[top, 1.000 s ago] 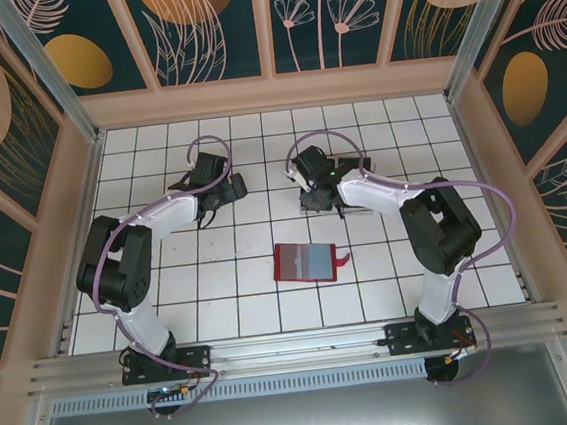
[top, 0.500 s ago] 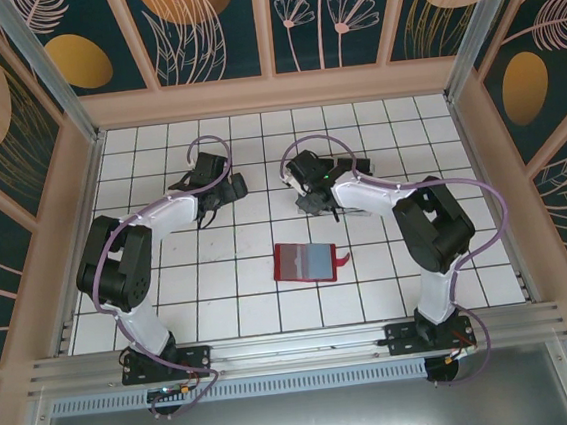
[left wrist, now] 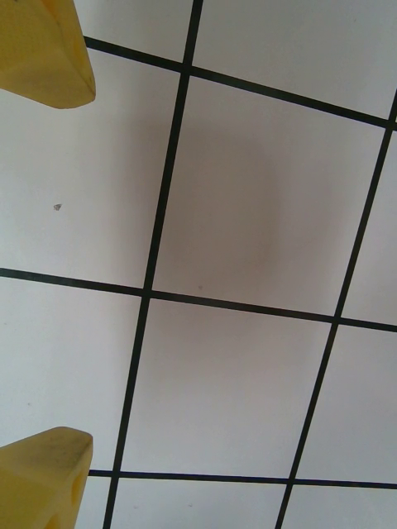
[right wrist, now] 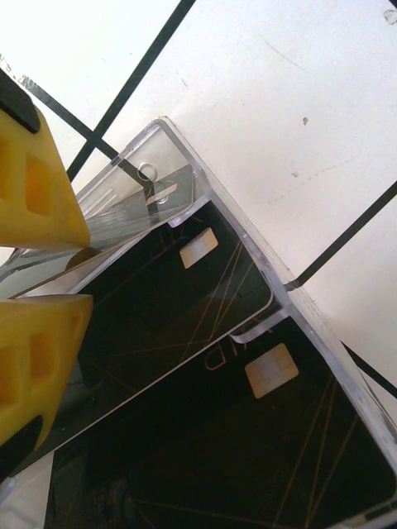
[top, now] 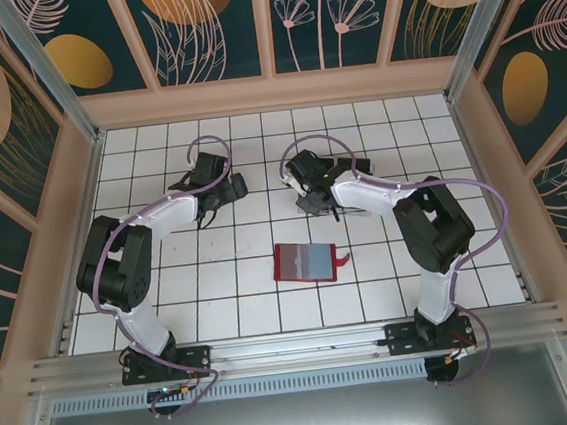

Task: Put the credit cards into the card holder

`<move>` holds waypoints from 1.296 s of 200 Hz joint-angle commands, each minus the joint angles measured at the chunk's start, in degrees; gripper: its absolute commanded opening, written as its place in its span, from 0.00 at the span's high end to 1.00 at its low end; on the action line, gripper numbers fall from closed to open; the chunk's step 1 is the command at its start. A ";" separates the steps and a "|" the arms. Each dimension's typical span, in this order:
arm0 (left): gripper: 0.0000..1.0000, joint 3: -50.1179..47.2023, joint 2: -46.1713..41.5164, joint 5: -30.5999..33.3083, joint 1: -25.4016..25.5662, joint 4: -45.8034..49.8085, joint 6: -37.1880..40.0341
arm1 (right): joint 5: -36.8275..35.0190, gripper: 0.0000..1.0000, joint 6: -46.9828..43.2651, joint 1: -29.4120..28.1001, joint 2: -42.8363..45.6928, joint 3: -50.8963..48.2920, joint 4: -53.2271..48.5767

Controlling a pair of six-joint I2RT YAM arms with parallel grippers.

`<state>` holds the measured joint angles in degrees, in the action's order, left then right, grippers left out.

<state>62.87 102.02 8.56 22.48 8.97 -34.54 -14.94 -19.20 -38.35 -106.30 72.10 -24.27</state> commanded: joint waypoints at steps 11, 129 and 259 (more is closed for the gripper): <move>0.01 -0.12 -0.15 -0.95 -0.42 -1.32 -0.39 | 0.73 0.79 -0.31 0.51 0.32 1.73 -2.77; 0.01 0.05 -0.11 -2.05 -0.42 -1.50 -0.04 | 6.23 0.93 -3.80 0.99 1.00 3.93 -4.52; 0.02 0.07 -1.23 -3.20 -0.43 -0.66 1.01 | 6.46 1.00 -2.24 0.06 7.69 7.89 -6.08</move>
<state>62.87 102.02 6.17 22.48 8.73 -34.50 -8.69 -23.22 -37.63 -104.27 76.88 -29.91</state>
